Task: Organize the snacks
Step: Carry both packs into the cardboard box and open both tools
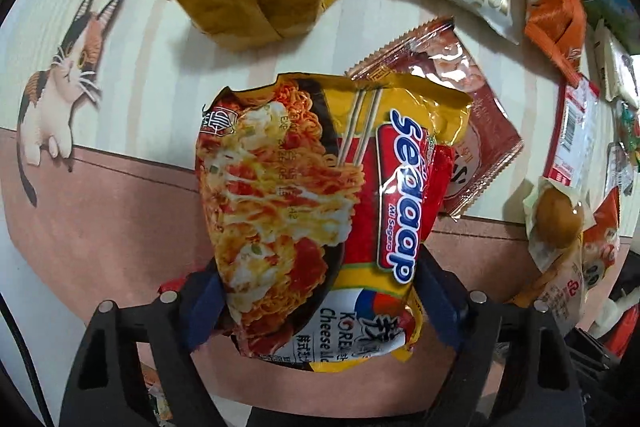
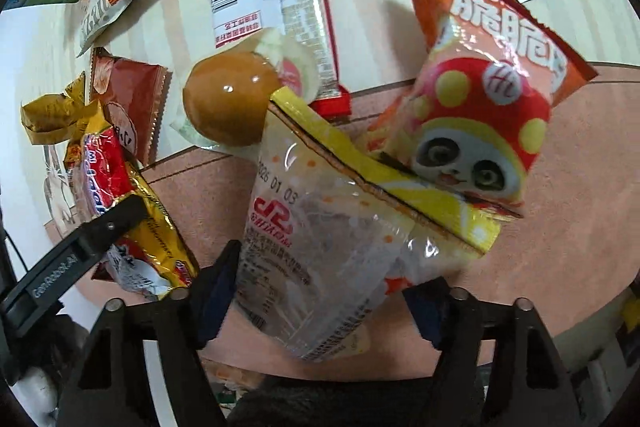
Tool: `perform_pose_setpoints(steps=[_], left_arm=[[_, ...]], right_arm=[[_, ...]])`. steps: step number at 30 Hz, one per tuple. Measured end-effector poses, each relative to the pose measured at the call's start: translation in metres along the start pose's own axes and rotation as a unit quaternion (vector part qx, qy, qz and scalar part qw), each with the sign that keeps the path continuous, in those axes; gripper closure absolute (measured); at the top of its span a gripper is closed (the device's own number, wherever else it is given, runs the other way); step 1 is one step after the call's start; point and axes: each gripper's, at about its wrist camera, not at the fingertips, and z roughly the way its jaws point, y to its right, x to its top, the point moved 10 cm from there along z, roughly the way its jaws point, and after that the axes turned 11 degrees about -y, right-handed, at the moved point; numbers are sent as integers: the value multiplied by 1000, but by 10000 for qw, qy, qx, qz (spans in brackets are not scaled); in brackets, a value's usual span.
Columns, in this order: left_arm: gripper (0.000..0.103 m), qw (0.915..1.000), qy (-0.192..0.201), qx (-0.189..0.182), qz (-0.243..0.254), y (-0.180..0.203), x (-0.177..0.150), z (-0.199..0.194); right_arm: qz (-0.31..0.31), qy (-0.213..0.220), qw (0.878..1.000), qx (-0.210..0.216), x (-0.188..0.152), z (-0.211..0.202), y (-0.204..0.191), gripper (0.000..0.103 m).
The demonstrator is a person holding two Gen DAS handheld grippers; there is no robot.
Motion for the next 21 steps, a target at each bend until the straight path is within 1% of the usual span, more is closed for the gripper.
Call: perform_pose_setpoints(steps=[1,2,3,4,5,8,11,13,14,15,17,19,21], left_arm=[[18,10000,53,21,-8,-4,-3,-2],[18,9999,105,53,-6,-6,-4,-2],[18,9999,137,67,-6,-6,-6,-3],[18,9999,159,42,-16,-11,-22,-1],[18,9998,195,27,-23,0,-47,-3],[18,9995,281,108,-5,-9,-76,-6],[18,9992,385,141,19,-2,-101,-11],[18,9988,472,64,119,-2,-123,-24],[18,9989,445,48,105,-4,-131,-30],[18,9985,521,11,149,-4,-140,-39],[18,9970,721,-94,248,2,-153,-57],[18,9950,915,-248,328,6,-166,-83],[18,9920,1127,-395,416,12,-173,-110]], right_arm=[[-21,28,10000,-62,-1,-3,4,39],[-55,74,9999,-101,-3,-5,9,46],[-112,128,9997,-168,-7,-9,16,48],[-149,166,9995,-216,-10,-11,18,49],[-204,222,9992,-264,-11,-15,21,50],[-371,337,9983,-307,-17,-27,19,52],[-577,415,9970,-297,-32,-41,19,52],[-760,447,9959,-195,-46,-53,14,52],[-834,476,9952,-163,-51,-61,14,52],[-938,528,9941,-118,-58,-73,15,52],[-1061,622,9924,-31,-59,-89,15,52],[-1179,764,9900,106,-62,-118,14,52],[-1248,935,9874,253,-65,-157,21,52]])
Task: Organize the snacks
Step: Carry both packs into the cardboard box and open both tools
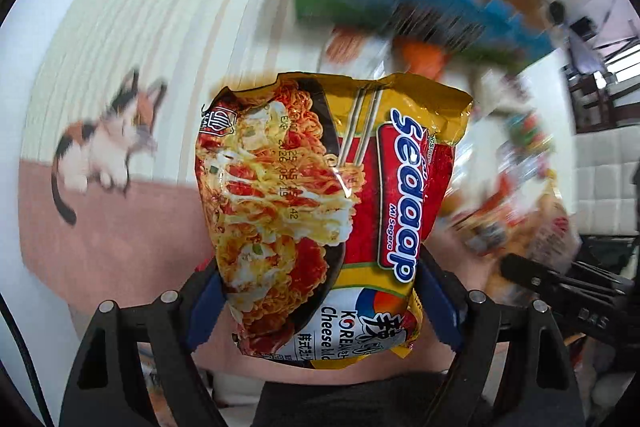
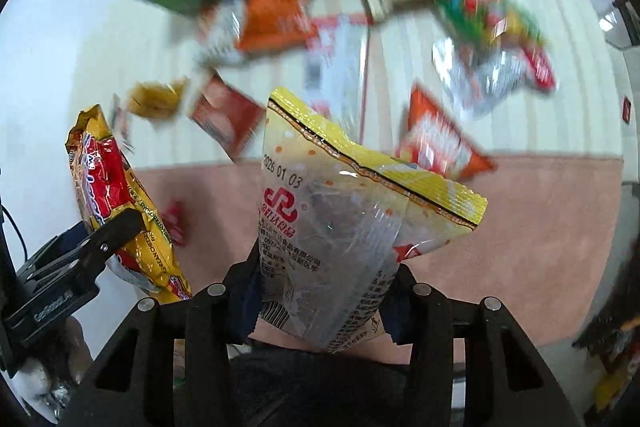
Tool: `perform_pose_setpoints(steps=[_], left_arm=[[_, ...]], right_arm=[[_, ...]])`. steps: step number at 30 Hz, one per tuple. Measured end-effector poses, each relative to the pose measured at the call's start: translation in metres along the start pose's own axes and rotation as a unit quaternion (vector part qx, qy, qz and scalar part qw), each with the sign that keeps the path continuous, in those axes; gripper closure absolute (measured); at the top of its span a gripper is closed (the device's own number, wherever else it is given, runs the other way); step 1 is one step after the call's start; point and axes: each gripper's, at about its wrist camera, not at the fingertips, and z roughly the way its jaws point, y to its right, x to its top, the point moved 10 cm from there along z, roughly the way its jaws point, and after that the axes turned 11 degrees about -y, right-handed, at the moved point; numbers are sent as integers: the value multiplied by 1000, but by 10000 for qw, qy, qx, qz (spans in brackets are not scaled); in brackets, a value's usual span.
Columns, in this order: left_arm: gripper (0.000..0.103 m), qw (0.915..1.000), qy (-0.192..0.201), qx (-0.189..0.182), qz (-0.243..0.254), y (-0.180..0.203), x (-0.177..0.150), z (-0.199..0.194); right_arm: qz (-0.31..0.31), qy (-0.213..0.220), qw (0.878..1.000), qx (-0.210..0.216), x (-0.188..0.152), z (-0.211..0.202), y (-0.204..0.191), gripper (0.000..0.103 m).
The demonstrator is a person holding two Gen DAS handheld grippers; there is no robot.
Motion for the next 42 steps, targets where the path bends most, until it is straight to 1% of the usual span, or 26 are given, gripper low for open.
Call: perform_pose_setpoints(steps=[1,3,5,6,7,8,10,12,14,15,17,18,20,23,24,26,27,28,32,35,36,37,39,40,41,42], left_arm=[[18,9999,112,-91,49,8,3,-15],[18,9995,-250,-187,-36,19,6,-36],[18,9993,-97,-364,75,32,31,-58],[18,9989,-315,-345,3,32,35,-64],[18,9972,-677,-292,-103,31,43,-64],[18,9977,-613,-287,-47,30,63,-68],[18,9978,-627,-196,-17,25,87,-64],[18,9955,-940,-96,-52,16,112,-50],[18,9940,-1092,-65,-65,4,138,-28],[18,9929,-1180,-57,-131,-4,144,-15],[18,9895,-1432,-44,-189,-20,157,16],[18,9882,-1519,-9,-184,-23,159,26],[18,9849,-1725,28,-154,-28,161,50],[18,9776,-2097,12,-206,-36,158,87],[18,9751,-2204,-6,-244,-33,156,93],[18,9697,-2424,-72,-308,-36,146,112],[18,9680,-2487,-90,-326,-34,141,115],[18,9664,-2545,-98,-340,-36,136,121],[18,9624,-2700,-87,-279,-33,118,134],[18,9597,-2799,-28,-236,-26,108,136],[18,9584,-2843,-18,-244,-25,103,134],[18,9568,-2896,-27,-266,-25,103,138],[18,9567,-2893,-49,-313,-24,100,137],[18,9575,-2865,-49,-321,-25,99,134],[18,9584,-2836,-22,-334,-26,99,131],[18,9589,-2816,19,-337,-28,98,129]], right_arm=[[-44,104,9999,68,5,-18,-2,52],[-153,328,9992,169,20,-55,-8,52],[-275,557,9979,168,54,-82,-27,52],[-380,689,9968,132,67,-100,-29,52],[-491,759,9959,84,84,-110,-34,52],[-545,874,9947,50,103,-119,-40,52],[-730,1038,9919,-73,136,-143,-46,52],[-808,1160,9899,-124,168,-156,-46,52],[-968,1000,9902,-109,198,-153,-48,52],[-956,935,9909,-142,213,-151,-46,52],[-1108,772,9902,-345,240,-142,-43,52],[-1135,696,9901,-447,253,-137,-39,52],[-1150,518,9908,-491,273,-129,-35,52],[-1156,305,9911,-585,295,-111,-29,52],[-1171,220,9907,-659,312,-93,-35,52],[-1152,104,9905,-744,320,-82,-31,52],[-1161,11,9903,-761,324,-77,-27,52],[-1155,-52,9904,-759,334,-75,-21,52],[-1273,-274,9879,-844,345,-58,-14,52],[-1272,-354,9875,-856,337,-53,-11,52],[-1269,-367,9874,-865,333,-52,-10,50],[-1285,-373,9871,-884,332,-50,-9,47],[-1290,-357,9852,-1069,324,-51,-5,31],[-1277,-367,9844,-1152,326,-48,-6,27],[-1259,-377,9845,-1162,327,-45,-4,20],[-1226,-386,9855,-1112,319,-46,-2,12]])
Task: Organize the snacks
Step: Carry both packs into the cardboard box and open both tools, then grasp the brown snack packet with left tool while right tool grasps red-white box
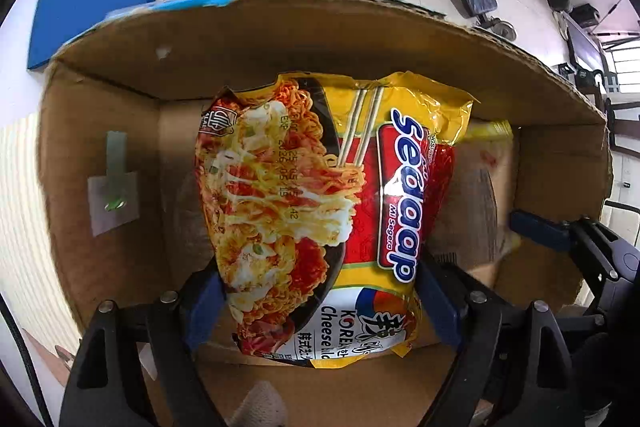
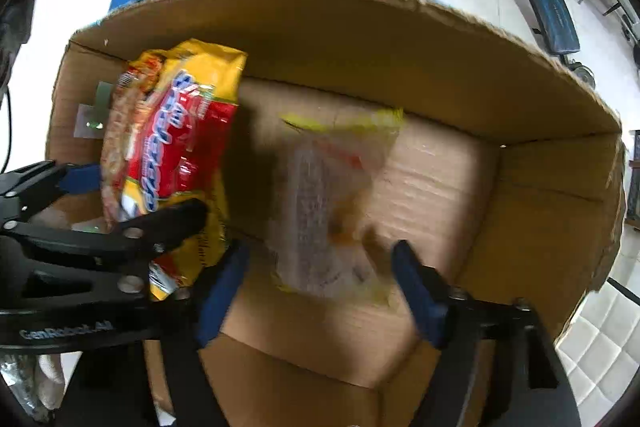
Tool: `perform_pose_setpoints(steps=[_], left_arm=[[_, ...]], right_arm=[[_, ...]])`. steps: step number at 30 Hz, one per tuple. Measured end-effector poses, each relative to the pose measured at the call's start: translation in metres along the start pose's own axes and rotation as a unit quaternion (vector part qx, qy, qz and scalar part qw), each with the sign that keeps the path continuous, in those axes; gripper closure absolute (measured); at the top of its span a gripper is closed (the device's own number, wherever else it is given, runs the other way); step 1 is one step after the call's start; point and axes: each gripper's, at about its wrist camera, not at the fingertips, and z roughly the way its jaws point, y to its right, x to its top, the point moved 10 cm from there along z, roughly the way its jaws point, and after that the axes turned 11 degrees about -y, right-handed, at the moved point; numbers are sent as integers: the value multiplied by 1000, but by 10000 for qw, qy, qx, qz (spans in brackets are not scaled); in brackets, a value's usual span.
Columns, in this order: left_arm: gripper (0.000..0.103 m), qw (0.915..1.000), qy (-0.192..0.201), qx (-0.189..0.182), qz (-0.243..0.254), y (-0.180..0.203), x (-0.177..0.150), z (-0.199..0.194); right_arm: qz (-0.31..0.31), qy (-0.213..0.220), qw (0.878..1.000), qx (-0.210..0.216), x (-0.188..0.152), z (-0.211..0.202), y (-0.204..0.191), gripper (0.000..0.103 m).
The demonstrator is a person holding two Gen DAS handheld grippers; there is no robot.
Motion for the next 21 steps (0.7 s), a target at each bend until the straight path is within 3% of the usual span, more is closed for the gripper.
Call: perform_pose_setpoints(steps=[2,7,13,15,18,20,21], left_arm=[[14,10000,53,53,-2,-2,-5,-4],[12,9995,311,96,36,-2,-22,-27],[11,9978,642,91,158,-5,-51,-57],[11,9958,885,131,207,-8,-66,-73],[11,9870,1562,270,275,-7,-83,-103],[11,9797,1941,414,278,-10,-97,-121],[11,9764,2097,437,271,-7,-100,-130]], right_arm=[[84,-10,10000,32,3,5,5,10],[320,74,9995,26,-31,1,8,8],[597,475,9971,-74,-45,-18,3,7],[692,737,9949,-76,-59,-32,1,5],[768,1158,9901,-216,-63,-52,-9,5],[826,1375,9868,-227,-2,-62,-16,5],[839,1465,9855,-174,-12,-68,-22,5]])
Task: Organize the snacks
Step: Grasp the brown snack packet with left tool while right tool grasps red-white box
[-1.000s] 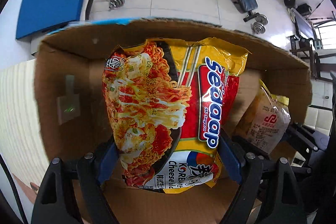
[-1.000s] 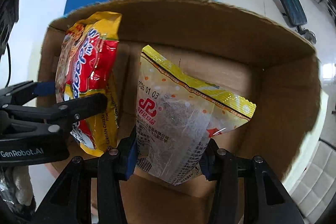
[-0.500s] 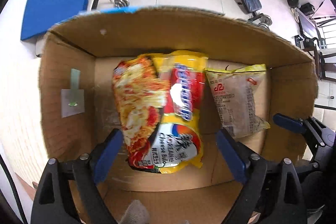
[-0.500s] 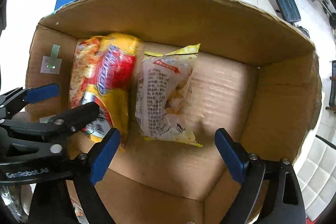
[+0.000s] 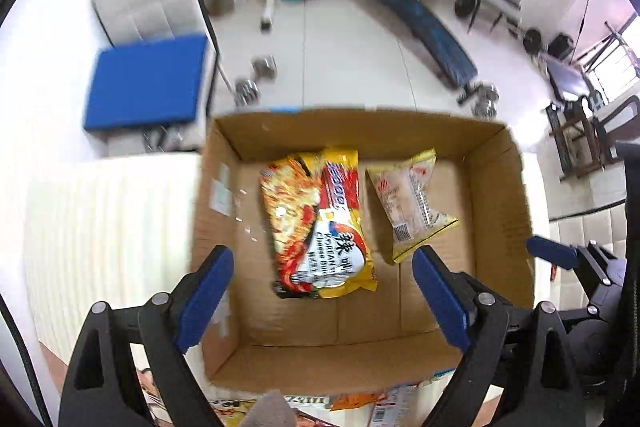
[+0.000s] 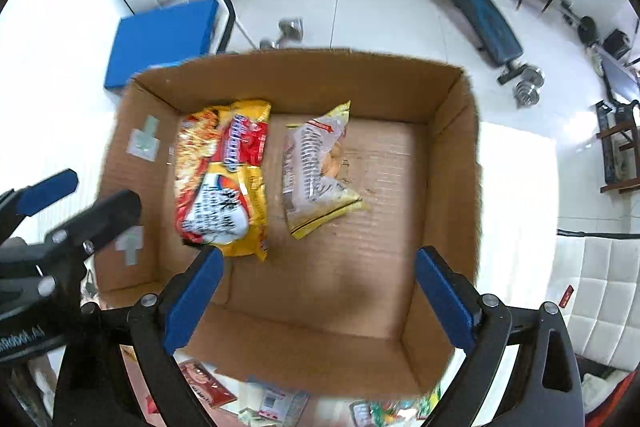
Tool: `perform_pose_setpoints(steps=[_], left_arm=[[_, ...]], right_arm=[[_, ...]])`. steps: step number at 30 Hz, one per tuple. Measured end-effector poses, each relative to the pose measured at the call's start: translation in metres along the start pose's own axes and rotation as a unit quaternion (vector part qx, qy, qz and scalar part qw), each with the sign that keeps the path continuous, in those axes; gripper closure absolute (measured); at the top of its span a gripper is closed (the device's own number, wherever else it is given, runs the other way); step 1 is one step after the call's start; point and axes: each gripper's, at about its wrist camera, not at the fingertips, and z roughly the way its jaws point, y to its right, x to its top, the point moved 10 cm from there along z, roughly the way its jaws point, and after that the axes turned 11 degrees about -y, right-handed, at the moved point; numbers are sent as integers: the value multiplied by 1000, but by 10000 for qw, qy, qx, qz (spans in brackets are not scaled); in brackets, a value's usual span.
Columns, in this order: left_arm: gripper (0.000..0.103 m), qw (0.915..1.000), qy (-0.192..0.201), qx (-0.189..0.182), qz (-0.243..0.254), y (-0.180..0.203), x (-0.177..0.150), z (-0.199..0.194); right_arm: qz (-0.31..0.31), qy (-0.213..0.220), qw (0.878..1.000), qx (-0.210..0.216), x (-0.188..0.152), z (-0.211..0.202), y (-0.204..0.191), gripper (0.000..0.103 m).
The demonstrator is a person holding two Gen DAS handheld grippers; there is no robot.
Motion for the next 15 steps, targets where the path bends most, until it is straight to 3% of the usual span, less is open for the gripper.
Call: perform_pose_setpoints(steps=[1,4,8,11,15], left_arm=[[11,10000,87,6,-20,1,0,-10],[11,9997,182,-76,-161,-6,-25,-33],[11,9990,226,-83,-377,-18,-70,-49],[11,9979,84,-58,-641,-30,-116,-45],[11,9930,-410,-55,-1109,-55,-191,-12]], right_arm=[[19,59,10000,44,9,-9,-3,5],[32,347,9991,239,-8,-38,-17,4],[207,474,9975,487,-55,-53,-30,4],[310,255,9975,580,-96,-32,-35,4],[562,-408,9943,811,-149,17,-38,4]])
